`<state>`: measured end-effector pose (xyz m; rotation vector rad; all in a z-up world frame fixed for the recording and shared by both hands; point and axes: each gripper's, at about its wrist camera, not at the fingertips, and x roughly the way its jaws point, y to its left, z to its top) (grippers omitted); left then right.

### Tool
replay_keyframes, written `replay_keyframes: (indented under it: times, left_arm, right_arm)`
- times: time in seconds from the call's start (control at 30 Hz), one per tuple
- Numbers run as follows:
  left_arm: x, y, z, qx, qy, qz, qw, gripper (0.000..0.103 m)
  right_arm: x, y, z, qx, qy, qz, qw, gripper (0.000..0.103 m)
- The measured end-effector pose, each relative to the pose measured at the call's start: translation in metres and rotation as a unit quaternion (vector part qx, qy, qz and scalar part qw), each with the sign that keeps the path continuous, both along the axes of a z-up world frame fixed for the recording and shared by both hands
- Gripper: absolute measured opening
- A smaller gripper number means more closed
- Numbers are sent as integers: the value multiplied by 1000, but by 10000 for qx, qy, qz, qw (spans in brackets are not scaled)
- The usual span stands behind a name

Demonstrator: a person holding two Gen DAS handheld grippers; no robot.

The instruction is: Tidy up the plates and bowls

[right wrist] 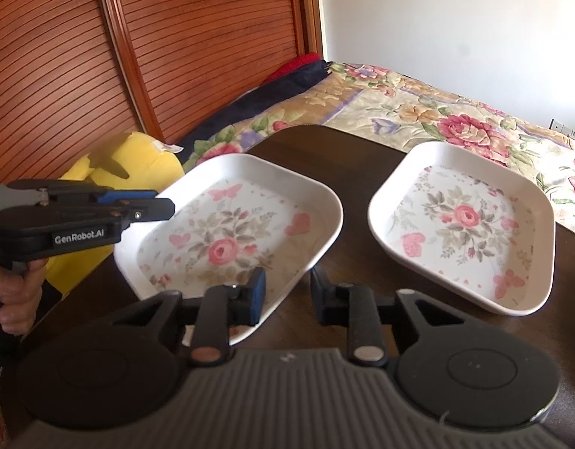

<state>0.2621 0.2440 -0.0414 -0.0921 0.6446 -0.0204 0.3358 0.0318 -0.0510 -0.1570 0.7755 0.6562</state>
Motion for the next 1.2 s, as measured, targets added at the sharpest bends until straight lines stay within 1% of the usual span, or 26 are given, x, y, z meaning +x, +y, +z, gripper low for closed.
replay_keyframes:
  times: [0.1, 0.13, 0.37, 0.53, 0.67, 0.73, 0.8, 0.97, 1.2]
  left_arm:
    - [2, -1, -2, -16, 50, -46, 10000, 16]
    - [2, -1, -2, -19, 62, -52, 10000, 16]
    - [3, -3, -4, -37, 112, -60, 9999, 14]
    - [-3, -4, -4, -76, 132, -38, 9999, 14]
    - [-11, -8, 0, -98, 62, -36, 9999, 13]
    - [-16, -12, 4, -68, 16, -60, 10000, 10]
    - [-20, -16, 6, -74, -22, -72, 9999, 10]
    - [-30, -29, 14, 25, -116, -103, 9999, 10]
    - [-47, -52, 32, 82, -293, -165, 9994, 10]
  right_arm:
    - [0, 0, -1, 5, 29, -5, 10000, 25]
    - [1, 0, -1, 7, 41, 2, 10000, 23]
    - [2, -2, -2, 63, 135, -36, 9999, 20]
    - [-1, -8, 2, 162, 131, -64, 9998, 17]
    - [-5, -15, 5, 238, 99, -86, 9996, 14]
    - [-6, -19, 6, 245, 63, -121, 9996, 13]
    - [-8, -25, 7, 294, 43, -164, 9994, 12]
    - [-15, -40, 15, 458, -46, -247, 9986, 11]
    - [-27, -60, 27, 588, -253, -348, 9973, 11]
